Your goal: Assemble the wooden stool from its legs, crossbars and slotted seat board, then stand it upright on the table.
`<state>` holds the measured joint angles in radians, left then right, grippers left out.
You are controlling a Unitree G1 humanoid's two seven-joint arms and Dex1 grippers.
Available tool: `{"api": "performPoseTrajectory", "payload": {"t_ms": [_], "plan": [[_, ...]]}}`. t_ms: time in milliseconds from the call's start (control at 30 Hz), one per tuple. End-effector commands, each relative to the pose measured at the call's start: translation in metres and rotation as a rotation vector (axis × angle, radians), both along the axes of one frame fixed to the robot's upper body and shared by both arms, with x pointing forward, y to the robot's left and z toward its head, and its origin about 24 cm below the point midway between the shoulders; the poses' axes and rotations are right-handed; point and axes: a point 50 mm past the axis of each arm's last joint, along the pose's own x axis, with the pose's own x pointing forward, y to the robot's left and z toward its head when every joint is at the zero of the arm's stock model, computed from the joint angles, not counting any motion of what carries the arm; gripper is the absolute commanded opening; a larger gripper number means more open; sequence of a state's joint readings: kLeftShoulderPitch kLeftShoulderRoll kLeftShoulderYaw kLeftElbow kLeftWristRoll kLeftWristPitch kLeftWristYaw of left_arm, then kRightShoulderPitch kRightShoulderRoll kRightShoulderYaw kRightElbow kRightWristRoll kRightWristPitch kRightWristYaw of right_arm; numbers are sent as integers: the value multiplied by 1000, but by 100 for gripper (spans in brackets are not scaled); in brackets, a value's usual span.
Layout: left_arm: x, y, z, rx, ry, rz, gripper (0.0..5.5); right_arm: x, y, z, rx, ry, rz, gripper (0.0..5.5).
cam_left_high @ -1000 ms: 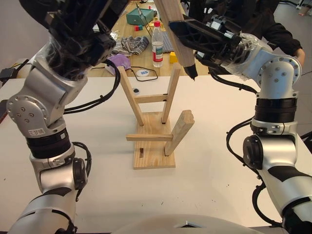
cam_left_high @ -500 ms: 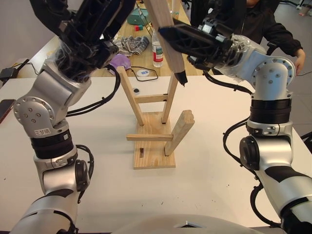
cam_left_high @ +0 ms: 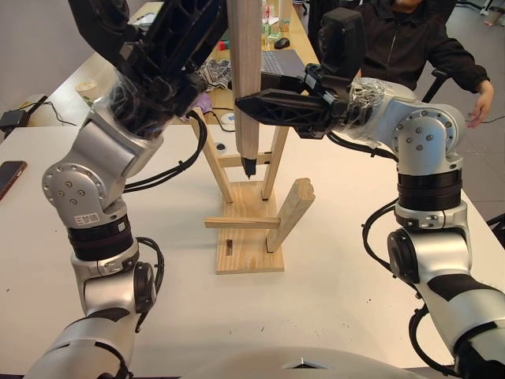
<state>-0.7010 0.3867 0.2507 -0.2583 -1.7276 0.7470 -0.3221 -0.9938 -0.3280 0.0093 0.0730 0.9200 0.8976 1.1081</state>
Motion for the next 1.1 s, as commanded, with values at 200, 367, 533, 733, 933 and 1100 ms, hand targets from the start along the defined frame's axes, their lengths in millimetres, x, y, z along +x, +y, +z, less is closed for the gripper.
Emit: {"api": "performPoseTrajectory", "payload": {"t_ms": [200,367,533,733,933,1100], "plan": [[-3,-4,-1,52,-15,12,202,3,-1,-1,-34,-21,-41,203],[-5,-5,-4,127,-39,32,252,5,-2,-1,-37,-22,-55,203],[-7,-4,-10,221,-51,52,327,7,-4,-1,-56,-33,-72,203],[0,1,-12,273,-26,98,331,8,-4,-9,-172,-137,-121,203],[3,5,-11,250,-2,100,299,10,-7,-14,-250,-222,-146,203],[0,8,-11,243,0,81,276,12,-10,-15,-257,-224,-153,203]]}}
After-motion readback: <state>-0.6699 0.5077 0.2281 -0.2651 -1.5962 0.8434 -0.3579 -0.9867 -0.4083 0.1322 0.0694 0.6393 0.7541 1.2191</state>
